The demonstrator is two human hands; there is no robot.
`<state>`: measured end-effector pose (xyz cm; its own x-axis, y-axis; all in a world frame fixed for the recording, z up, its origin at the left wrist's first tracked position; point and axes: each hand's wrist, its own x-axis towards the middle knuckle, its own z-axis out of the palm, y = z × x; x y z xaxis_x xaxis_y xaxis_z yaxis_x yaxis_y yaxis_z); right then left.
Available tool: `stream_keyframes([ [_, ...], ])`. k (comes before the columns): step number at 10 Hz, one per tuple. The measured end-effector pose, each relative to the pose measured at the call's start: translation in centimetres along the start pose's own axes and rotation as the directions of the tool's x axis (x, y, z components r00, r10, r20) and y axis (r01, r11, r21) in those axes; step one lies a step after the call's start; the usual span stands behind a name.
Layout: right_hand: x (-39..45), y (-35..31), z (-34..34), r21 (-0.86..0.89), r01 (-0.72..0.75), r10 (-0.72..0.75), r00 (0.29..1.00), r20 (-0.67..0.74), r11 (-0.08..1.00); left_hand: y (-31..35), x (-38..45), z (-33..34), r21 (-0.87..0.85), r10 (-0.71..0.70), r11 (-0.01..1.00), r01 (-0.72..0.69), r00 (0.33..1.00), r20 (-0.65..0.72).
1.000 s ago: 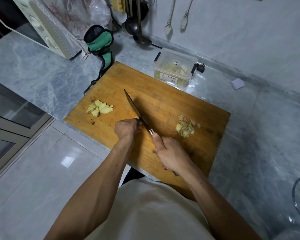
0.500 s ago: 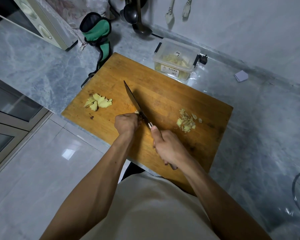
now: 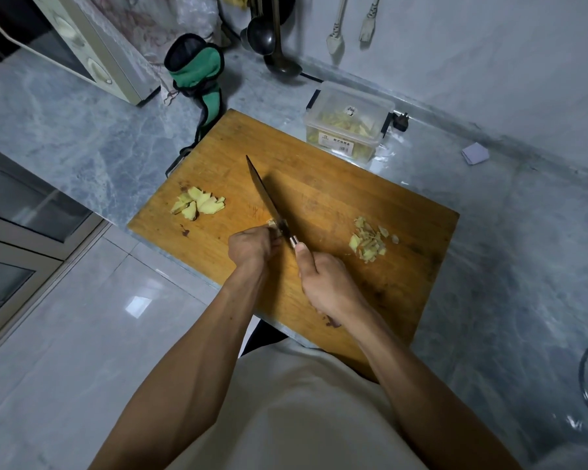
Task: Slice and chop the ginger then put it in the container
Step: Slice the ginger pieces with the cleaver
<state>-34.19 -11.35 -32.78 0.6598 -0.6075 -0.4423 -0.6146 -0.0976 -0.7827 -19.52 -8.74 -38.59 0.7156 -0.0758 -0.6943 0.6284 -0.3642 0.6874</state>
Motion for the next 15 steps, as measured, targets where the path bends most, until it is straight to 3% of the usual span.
stream_keyframes([
  [3, -1.0, 0.4, 0.0, -0.008, 0.023, -0.023, 1.000, 0.008, 1.000, 0.2, 0.5, -0.1, -0.054, -0.075, 0.996, 0.076, 0.997, 0.024],
  [8, 1.0, -0.5, 1.1, -0.008, 0.000, 0.000, 1.000, 0.006, 1.000, 0.0, 0.0, 0.2, -0.067, -0.015, 0.998, 0.014, 1.000, -0.011],
  [13, -0.3, 0.1, -0.3, -0.023, -0.017, 0.017, 1.000, 0.011, 1.000, -0.4, 1.6, -0.2, -0.014, -0.058, 0.998, 0.060, 0.992, 0.114],
  [14, -0.9, 0.0, -0.6, -0.037, -0.010, 0.011, 1.000, 0.017, 0.999, -0.6, 0.6, -0.8, -0.022, 0.029, 0.999, -0.025, 0.980, 0.199],
  [15, -1.1, 0.0, -0.4, -0.054, 0.005, -0.005, 1.000, 0.013, 0.999, -0.3, 0.7, -0.9, -0.019, -0.013, 1.000, 0.015, 0.989, 0.146],
])
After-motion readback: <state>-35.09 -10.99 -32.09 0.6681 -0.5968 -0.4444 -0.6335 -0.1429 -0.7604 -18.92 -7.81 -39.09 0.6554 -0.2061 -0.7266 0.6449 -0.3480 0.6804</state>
